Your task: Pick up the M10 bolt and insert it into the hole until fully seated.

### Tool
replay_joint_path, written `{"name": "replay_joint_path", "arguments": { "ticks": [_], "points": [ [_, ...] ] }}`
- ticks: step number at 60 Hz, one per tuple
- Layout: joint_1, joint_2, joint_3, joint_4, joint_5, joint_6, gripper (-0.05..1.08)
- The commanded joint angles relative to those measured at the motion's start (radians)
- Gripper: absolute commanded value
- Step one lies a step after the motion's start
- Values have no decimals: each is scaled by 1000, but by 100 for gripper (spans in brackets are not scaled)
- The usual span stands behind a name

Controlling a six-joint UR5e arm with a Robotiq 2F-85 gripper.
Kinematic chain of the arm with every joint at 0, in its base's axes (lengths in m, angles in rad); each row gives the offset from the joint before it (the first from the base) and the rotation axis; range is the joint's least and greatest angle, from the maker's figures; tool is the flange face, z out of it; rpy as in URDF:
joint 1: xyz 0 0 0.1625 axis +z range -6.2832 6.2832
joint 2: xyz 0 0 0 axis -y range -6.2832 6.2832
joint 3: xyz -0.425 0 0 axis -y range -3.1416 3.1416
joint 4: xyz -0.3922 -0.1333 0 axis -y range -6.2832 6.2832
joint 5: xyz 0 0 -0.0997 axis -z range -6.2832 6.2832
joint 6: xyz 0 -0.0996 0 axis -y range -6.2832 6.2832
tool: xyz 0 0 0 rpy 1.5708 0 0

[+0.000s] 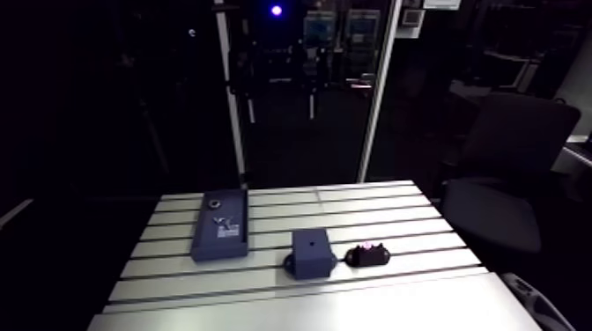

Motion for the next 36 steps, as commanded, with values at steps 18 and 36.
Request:
{"name": "replay_joint_path", "arguments": {
  "ticks": [18,36],
  "points": [
    [-207,-36,180,-242,2,-199,1],
    [-272,-38,283,-378,7,-268,1]
  ]
}}
